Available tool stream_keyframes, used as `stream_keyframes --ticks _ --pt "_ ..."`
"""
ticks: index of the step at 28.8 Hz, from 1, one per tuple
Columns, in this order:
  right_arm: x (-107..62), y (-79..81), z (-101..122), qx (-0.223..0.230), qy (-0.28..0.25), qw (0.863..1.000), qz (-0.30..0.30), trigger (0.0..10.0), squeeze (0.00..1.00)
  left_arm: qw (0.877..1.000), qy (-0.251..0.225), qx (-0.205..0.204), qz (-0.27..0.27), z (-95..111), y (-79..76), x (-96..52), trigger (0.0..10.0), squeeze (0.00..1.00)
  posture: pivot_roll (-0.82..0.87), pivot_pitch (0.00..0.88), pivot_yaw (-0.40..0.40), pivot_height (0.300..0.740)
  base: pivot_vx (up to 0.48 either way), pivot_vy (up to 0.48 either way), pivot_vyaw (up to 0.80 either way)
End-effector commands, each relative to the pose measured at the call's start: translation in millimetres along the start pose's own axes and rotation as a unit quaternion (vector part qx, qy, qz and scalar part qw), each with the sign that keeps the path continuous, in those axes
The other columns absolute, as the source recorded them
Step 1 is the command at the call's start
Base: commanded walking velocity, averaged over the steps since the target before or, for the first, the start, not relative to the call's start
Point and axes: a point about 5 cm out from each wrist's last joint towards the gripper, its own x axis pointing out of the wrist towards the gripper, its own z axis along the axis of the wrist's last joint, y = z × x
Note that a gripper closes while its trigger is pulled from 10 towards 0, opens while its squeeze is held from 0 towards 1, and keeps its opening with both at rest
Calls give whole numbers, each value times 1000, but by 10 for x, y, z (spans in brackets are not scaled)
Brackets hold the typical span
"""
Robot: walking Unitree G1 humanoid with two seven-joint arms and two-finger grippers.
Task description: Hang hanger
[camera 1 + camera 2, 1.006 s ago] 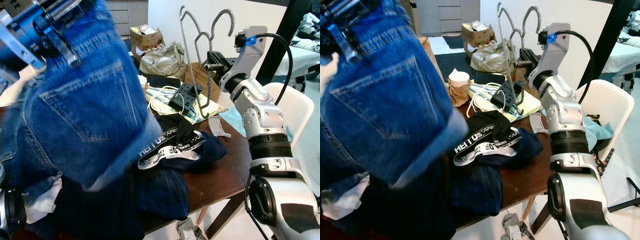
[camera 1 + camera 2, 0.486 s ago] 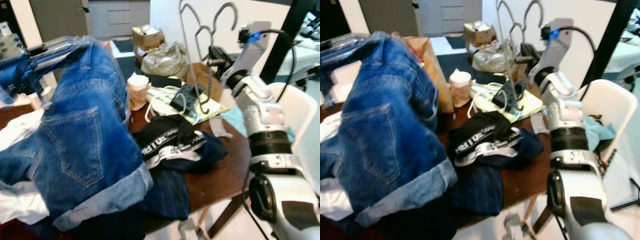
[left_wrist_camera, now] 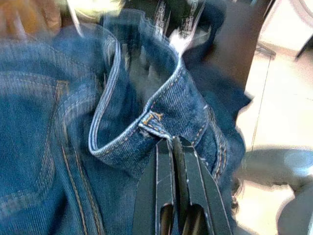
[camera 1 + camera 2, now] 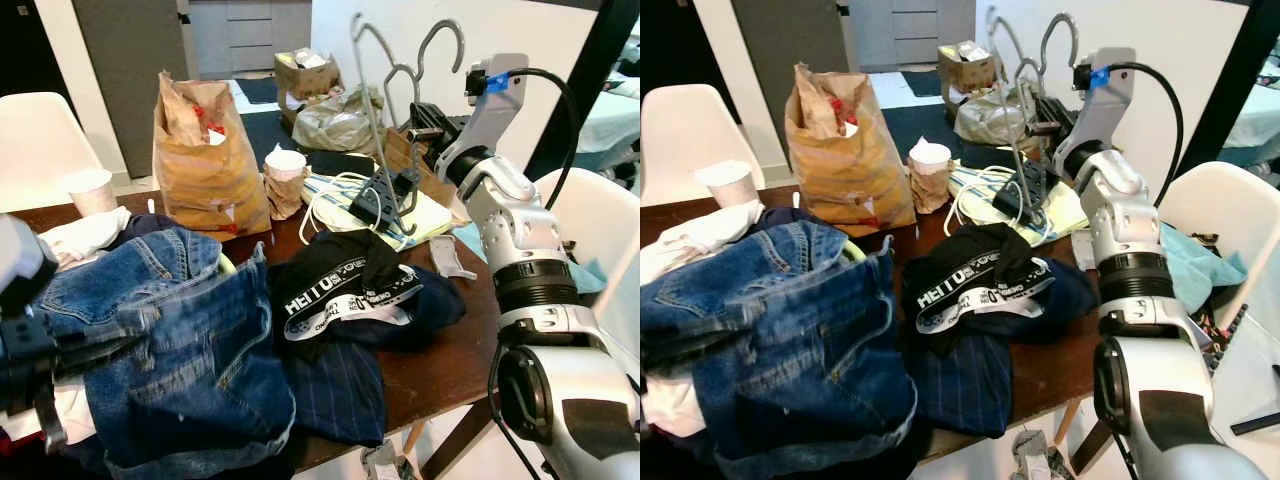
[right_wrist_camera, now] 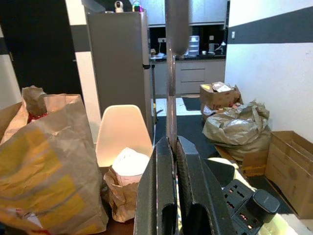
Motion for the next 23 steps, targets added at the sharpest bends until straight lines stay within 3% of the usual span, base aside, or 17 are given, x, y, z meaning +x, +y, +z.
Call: stream_keyframes --ticks 1,2,3,7,9,10,13,14,16,17,20,23 --pt "5 -4 2 -4 -1 1000 -1 10000 0 999 30 15 6 -13 5 -4 1098 0 27 0 -62 740 0 0 0" --pt "4 -4 3 -5 -1 1000 0 10000 0 998 33 22 45 -23 116 -5 7373 0 20 0 -60 740 0 0 0" --pt "2 -7 5 -5 -1 1000 0 10000 0 997 29 26 73 -22 202 -6 10000 0 20 0 -60 740 0 0 0" --pt "-4 -26 8 -7 0 1000 -2 10000 0 995 2 40 92 61 268 21 10000 0 13 0 -59 740 0 0 0" --pt "-7 -32 8 -8 0 1000 -1 10000 0 995 -13 50 87 125 249 45 10000 0 10 0 -60 740 0 0 0" --pt "-10 -39 10 -10 0 1000 -1 10000 0 994 -48 65 76 258 218 70 10000 0 5 0 -59 740 0 0 0" --pt "-11 -42 13 -10 -1 1000 0 10000 0 993 -60 69 72 302 207 70 10000 0 5 0 -60 740 0 0 0" --pt "-15 -48 11 -11 0 1000 -1 10000 0 992 -92 68 50 390 165 42 10000 24 3 0 -60 740 0 0 0" --pt "-15 -48 11 -11 0 1000 -1 10000 0 992 -92 68 50 390 165 42 10000 24 3 0 -60 740 0 0 0" --pt "-17 -52 9 -12 0 1000 -1 10000 0 990 -120 72 26 463 118 10 10000 1000 6 0 -60 740 0 0 0" --pt "-19 -52 0 -12 1 1000 -2 10000 0 986 -148 80 -9 530 43 -48 10000 1000 7 0 -60 740 0 0 0" --pt "-19 -46 -9 -11 2 1000 -2 10000 0 986 -143 84 -27 518 5 -71 10000 1000 11 0 -59 740 0 0 0"
